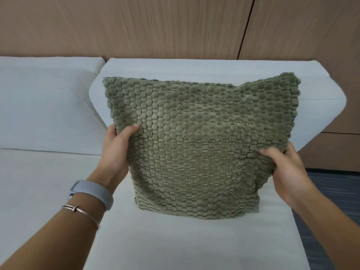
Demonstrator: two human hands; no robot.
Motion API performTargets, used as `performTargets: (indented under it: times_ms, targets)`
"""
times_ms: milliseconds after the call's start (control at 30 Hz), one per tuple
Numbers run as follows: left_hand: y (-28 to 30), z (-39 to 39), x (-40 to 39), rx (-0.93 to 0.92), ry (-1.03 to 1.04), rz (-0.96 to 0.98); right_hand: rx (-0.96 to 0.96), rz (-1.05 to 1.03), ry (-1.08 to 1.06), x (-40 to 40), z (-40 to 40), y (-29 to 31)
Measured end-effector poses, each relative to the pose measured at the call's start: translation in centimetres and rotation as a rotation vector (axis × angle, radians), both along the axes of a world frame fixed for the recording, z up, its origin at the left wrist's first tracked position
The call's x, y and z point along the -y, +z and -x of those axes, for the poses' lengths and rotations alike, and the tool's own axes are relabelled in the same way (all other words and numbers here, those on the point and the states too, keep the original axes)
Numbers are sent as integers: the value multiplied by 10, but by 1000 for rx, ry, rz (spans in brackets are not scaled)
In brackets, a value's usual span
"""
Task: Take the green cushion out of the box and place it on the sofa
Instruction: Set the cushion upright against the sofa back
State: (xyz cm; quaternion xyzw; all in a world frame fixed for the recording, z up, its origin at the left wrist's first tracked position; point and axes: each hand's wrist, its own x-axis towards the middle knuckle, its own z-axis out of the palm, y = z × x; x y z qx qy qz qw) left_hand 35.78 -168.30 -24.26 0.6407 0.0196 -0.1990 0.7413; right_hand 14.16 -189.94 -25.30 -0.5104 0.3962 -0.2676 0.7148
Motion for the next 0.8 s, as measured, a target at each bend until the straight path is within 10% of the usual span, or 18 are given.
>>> performTargets:
  times_ms: [667,800]
  targets:
    - [29,-23,24,142,138,21,63,127,-235,27,-39,40]
    - [14,3,9,777,348,-425,-145,1005,-401,-1,-25,33]
